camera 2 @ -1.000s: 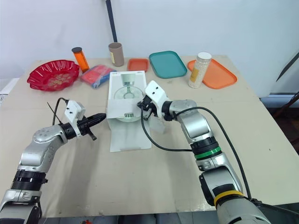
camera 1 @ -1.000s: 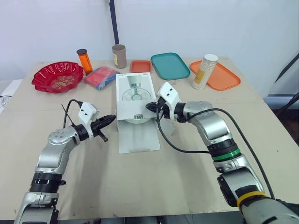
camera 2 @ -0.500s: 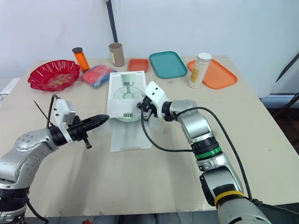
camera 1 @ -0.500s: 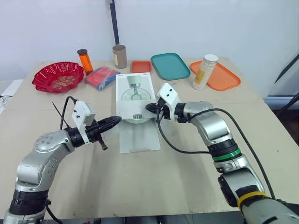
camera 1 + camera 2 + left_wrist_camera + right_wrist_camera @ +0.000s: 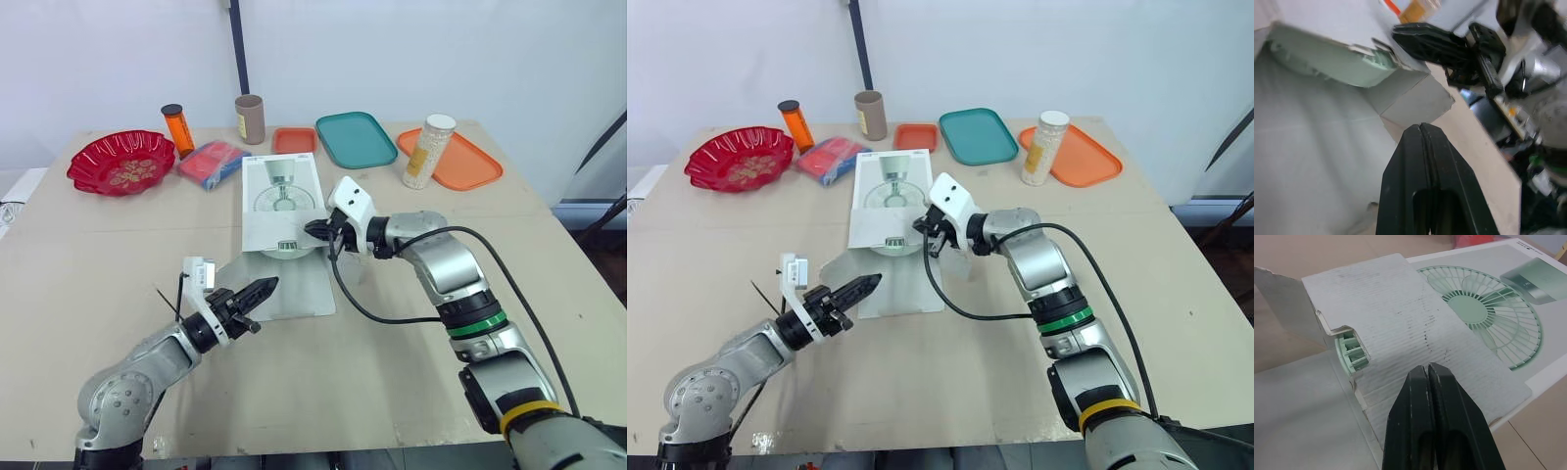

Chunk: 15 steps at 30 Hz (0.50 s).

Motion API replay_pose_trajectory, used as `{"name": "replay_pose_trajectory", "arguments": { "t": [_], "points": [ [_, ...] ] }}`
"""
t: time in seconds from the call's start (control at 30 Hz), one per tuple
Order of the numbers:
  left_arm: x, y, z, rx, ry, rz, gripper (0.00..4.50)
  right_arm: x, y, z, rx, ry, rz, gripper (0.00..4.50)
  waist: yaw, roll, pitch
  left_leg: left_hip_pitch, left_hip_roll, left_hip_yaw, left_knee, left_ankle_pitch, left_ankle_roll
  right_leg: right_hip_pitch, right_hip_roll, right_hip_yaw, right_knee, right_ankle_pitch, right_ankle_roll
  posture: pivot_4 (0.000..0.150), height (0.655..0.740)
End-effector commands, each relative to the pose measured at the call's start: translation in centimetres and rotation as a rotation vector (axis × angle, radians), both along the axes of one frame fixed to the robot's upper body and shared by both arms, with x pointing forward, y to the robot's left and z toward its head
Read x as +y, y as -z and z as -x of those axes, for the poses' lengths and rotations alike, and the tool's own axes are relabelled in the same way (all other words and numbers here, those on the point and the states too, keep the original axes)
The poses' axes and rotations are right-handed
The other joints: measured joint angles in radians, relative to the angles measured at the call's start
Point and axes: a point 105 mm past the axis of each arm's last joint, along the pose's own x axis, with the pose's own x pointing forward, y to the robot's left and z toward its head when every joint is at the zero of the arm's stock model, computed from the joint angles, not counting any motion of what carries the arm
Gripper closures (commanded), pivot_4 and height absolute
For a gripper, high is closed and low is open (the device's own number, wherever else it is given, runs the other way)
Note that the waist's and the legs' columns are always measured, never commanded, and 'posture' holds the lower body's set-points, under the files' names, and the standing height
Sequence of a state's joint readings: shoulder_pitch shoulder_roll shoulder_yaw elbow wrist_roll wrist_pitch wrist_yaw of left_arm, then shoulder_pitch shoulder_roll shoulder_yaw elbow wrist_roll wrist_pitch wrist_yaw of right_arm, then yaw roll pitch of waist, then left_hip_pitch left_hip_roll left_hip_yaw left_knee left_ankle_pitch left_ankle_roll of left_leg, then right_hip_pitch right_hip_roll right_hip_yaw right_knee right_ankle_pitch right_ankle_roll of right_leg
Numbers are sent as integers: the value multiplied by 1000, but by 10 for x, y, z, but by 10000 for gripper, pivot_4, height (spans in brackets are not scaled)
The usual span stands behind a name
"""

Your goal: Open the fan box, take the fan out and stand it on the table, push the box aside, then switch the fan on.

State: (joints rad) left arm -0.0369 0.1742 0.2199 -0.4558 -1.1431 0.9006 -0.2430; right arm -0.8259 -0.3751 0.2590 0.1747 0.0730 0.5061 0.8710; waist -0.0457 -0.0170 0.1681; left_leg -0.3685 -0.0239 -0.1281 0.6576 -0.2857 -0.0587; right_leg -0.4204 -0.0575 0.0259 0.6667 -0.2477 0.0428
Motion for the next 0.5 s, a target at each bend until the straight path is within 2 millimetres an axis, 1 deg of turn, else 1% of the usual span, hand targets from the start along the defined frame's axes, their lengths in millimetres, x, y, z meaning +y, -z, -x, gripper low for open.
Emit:
{"name": "replay_pose_trajectory", "arguments": {
  "t": [0.03,0.13,0.2,0.37,0.5],
  "points": [
    [8,-5,-4,37,-50,77,45000,4,-7,0,-24,-18,1,44266,0,0,0,0,0,0,0,0,0,0,0,0,0,0,0,1500,7400],
    [7,-8,-9,75,-68,132,45000,6,-6,0,-25,-20,1,44266,0,0,0,0,0,0,0,1,-1,0,0,0,0,0,0,1500,7400],
    [5,-7,-13,102,-74,138,45000,6,-6,0,-26,-20,1,44266,1,0,0,0,0,0,0,2,-4,0,0,0,0,0,0,1500,7400],
    [1,-10,-21,127,-74,177,45000,4,-7,0,-27,-14,-3,44266,0,0,0,0,0,1,0,3,-5,0,0,0,0,0,0,1500,7400],
    [-1,-8,-30,165,-82,201,45000,3,-6,0,-30,-5,0,44266,1,0,0,0,0,1,0,3,-5,0,0,0,0,0,0,1500,7400]
  ]
}}
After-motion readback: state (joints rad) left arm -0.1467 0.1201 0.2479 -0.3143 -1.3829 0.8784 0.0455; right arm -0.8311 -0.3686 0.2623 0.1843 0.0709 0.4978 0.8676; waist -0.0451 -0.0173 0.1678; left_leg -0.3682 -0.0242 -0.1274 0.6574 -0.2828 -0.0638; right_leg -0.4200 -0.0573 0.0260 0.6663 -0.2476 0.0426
